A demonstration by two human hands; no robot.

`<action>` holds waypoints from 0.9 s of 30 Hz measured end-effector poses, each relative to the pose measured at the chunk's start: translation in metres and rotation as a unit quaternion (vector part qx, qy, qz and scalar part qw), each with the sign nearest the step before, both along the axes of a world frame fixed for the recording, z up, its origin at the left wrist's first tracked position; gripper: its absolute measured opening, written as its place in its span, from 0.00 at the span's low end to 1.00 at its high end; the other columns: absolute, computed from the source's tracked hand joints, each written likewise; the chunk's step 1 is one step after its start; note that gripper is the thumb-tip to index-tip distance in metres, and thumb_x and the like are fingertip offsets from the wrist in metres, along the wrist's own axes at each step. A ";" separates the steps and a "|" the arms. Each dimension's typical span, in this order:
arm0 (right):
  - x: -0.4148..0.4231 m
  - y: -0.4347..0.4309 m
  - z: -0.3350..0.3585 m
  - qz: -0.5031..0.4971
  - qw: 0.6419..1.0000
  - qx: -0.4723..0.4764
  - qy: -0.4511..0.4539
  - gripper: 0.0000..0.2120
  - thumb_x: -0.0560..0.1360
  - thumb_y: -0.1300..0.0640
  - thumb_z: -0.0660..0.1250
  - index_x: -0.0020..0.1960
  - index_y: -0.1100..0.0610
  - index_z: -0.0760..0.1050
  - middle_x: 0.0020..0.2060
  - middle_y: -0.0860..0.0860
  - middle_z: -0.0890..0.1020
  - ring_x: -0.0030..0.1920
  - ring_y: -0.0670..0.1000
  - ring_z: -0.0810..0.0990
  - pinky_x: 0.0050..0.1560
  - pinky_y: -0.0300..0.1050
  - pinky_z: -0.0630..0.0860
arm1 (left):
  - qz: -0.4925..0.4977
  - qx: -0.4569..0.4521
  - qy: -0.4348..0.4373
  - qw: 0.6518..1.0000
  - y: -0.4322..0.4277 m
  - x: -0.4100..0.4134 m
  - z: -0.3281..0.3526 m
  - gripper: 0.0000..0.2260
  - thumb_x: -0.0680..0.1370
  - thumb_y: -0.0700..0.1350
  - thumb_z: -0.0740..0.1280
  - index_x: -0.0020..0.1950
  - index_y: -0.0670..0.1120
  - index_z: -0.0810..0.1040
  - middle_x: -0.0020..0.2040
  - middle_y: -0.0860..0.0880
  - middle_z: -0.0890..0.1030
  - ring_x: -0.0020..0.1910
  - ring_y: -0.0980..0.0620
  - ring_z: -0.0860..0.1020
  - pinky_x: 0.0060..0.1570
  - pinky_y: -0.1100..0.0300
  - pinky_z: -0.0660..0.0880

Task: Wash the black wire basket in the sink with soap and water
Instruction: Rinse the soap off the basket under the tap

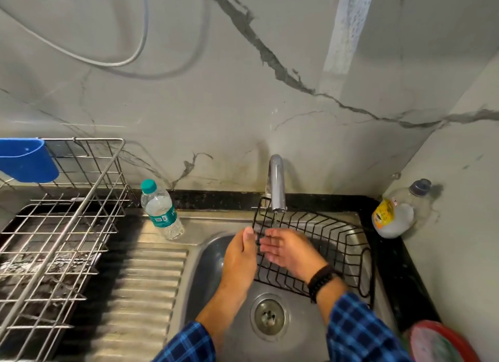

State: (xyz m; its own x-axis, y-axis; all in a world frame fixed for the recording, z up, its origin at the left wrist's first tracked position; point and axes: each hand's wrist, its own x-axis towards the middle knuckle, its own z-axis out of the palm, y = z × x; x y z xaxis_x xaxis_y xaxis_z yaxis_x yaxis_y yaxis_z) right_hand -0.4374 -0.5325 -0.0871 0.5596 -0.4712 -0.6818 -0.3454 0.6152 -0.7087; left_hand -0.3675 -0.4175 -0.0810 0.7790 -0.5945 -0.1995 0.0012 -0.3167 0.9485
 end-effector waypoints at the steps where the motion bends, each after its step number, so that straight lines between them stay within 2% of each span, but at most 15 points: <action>1: -0.002 -0.007 -0.001 -0.018 0.999 0.039 0.007 0.10 0.82 0.58 0.61 0.56 0.61 0.79 0.50 0.58 0.86 0.49 0.55 0.84 0.52 0.50 0.78 | 0.004 -0.016 0.021 1.000 0.003 -0.005 -0.003 0.17 0.85 0.52 0.55 0.41 0.47 0.74 0.34 0.53 0.71 0.34 0.56 0.69 0.37 0.62 0.68; 6: -0.028 -0.036 -0.015 -0.167 0.982 0.054 0.062 0.11 0.81 0.58 0.60 0.57 0.62 0.78 0.54 0.57 0.85 0.52 0.54 0.83 0.58 0.51 0.75 | 0.089 -0.035 0.124 0.988 0.012 -0.022 -0.015 0.17 0.85 0.51 0.55 0.38 0.47 0.68 0.30 0.53 0.64 0.32 0.55 0.63 0.38 0.58 0.64; 8: -0.030 -0.035 -0.019 -0.230 0.970 0.050 0.062 0.13 0.82 0.57 0.58 0.61 0.62 0.75 0.56 0.55 0.82 0.56 0.55 0.81 0.60 0.53 0.72 | 0.117 -0.050 0.171 0.977 0.013 -0.028 -0.017 0.17 0.85 0.50 0.54 0.41 0.44 0.70 0.30 0.48 0.65 0.32 0.50 0.66 0.44 0.59 0.68; 10: -0.024 -0.029 -0.023 -0.283 0.954 -0.027 0.099 0.14 0.81 0.56 0.61 0.64 0.60 0.74 0.55 0.54 0.80 0.59 0.57 0.79 0.61 0.55 0.73 | 0.136 -0.081 0.190 0.969 0.015 -0.029 -0.021 0.18 0.86 0.50 0.55 0.46 0.40 0.76 0.35 0.39 0.72 0.39 0.41 0.73 0.56 0.55 0.72; 11: -0.022 -0.026 -0.026 -0.274 0.945 -0.101 0.150 0.14 0.79 0.55 0.63 0.61 0.60 0.76 0.53 0.54 0.81 0.55 0.57 0.80 0.59 0.54 0.77 | 0.143 -0.091 0.182 0.969 0.017 -0.026 -0.023 0.18 0.86 0.50 0.55 0.46 0.40 0.77 0.38 0.39 0.76 0.42 0.41 0.76 0.59 0.53 0.73; 12: -0.020 -0.022 -0.026 -0.232 0.936 -0.176 0.200 0.12 0.79 0.54 0.64 0.58 0.60 0.78 0.48 0.54 0.82 0.48 0.56 0.82 0.54 0.53 0.80 | 0.146 -0.103 0.178 0.968 0.018 -0.022 -0.023 0.18 0.86 0.50 0.55 0.47 0.42 0.78 0.38 0.43 0.78 0.42 0.43 0.77 0.58 0.52 0.73; 13: -0.016 -0.016 -0.026 -0.163 0.936 -0.223 0.219 0.10 0.79 0.53 0.65 0.55 0.59 0.78 0.44 0.54 0.82 0.42 0.54 0.82 0.47 0.50 0.83 | 0.147 -0.110 0.169 0.968 0.018 -0.018 -0.021 0.17 0.86 0.50 0.55 0.40 0.48 0.75 0.33 0.49 0.76 0.38 0.48 0.75 0.52 0.54 0.72; 15: 0.000 -0.002 -0.020 0.009 0.949 -0.249 0.195 0.07 0.80 0.53 0.65 0.55 0.55 0.76 0.43 0.53 0.82 0.37 0.50 0.82 0.34 0.40 0.80 | 0.141 -0.116 0.156 0.971 0.016 -0.009 -0.016 0.17 0.85 0.50 0.55 0.36 0.51 0.67 0.29 0.55 0.67 0.32 0.55 0.66 0.42 0.56 0.67; 19: 0.029 0.010 -0.001 0.223 0.937 -0.238 0.128 0.06 0.81 0.56 0.63 0.51 0.55 0.78 0.40 0.53 0.83 0.36 0.47 0.83 0.36 0.39 0.81 | 0.151 -0.118 0.172 0.966 0.013 -0.001 -0.015 0.16 0.85 0.49 0.56 0.37 0.48 0.67 0.29 0.53 0.63 0.29 0.55 0.61 0.32 0.58 0.60; 20: 0.030 0.008 0.001 0.244 0.919 -0.278 0.133 0.06 0.82 0.55 0.63 0.52 0.55 0.79 0.41 0.52 0.82 0.38 0.47 0.83 0.39 0.39 0.81 | 0.155 -0.124 0.184 0.963 0.013 0.000 -0.016 0.16 0.85 0.49 0.57 0.37 0.48 0.68 0.29 0.52 0.64 0.29 0.55 0.61 0.32 0.58 0.59; 21: 0.027 0.003 0.001 0.252 0.876 -0.371 0.178 0.06 0.81 0.53 0.63 0.53 0.53 0.78 0.44 0.51 0.82 0.42 0.47 0.82 0.43 0.41 0.82 | 0.159 -0.130 0.195 0.959 0.015 0.002 -0.017 0.16 0.85 0.49 0.57 0.37 0.48 0.68 0.29 0.52 0.64 0.29 0.55 0.61 0.32 0.58 0.59; 23: 0.015 -0.013 -0.001 0.222 0.721 -0.575 0.317 0.15 0.79 0.48 0.66 0.63 0.51 0.74 0.59 0.53 0.76 0.58 0.52 0.77 0.57 0.49 0.79 | 0.172 -0.129 0.224 0.951 0.017 0.009 -0.017 0.16 0.85 0.50 0.57 0.37 0.48 0.69 0.28 0.52 0.64 0.28 0.54 0.60 0.32 0.57 0.58; 24: 0.009 -0.019 -0.001 0.197 0.682 -0.602 0.367 0.25 0.77 0.45 0.67 0.71 0.52 0.68 0.69 0.57 0.68 0.67 0.56 0.71 0.65 0.54 0.75 | 0.173 -0.126 0.247 0.945 0.016 0.012 -0.016 0.17 0.85 0.51 0.56 0.37 0.48 0.69 0.26 0.53 0.64 0.26 0.55 0.60 0.32 0.57 0.57; 25: 0.006 -0.022 0.001 0.185 0.684 -0.577 0.405 0.36 0.77 0.43 0.67 0.78 0.55 0.57 0.76 0.61 0.57 0.74 0.62 0.63 0.72 0.60 0.68 | 0.165 -0.126 0.267 0.941 0.014 0.013 -0.016 0.17 0.85 0.51 0.55 0.37 0.48 0.68 0.25 0.54 0.63 0.25 0.55 0.60 0.31 0.57 0.56; 27: 0.010 -0.016 -0.001 0.201 0.728 -0.483 0.443 0.48 0.78 0.37 0.62 0.80 0.57 0.35 0.79 0.63 0.37 0.78 0.68 0.46 0.76 0.68 0.52 | 0.133 -0.119 0.291 0.940 0.009 0.007 -0.014 0.19 0.85 0.53 0.54 0.36 0.49 0.68 0.24 0.54 0.63 0.23 0.56 0.59 0.29 0.58 0.55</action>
State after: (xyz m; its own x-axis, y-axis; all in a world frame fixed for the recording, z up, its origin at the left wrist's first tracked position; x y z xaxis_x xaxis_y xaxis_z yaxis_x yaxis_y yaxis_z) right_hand -0.4279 -0.5485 -0.0878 0.3269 -0.8899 -0.3183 -0.9448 -0.2995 -0.1330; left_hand -0.3603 -0.4084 -0.0946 0.7064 -0.4756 -0.5242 0.5910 -0.0110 0.8066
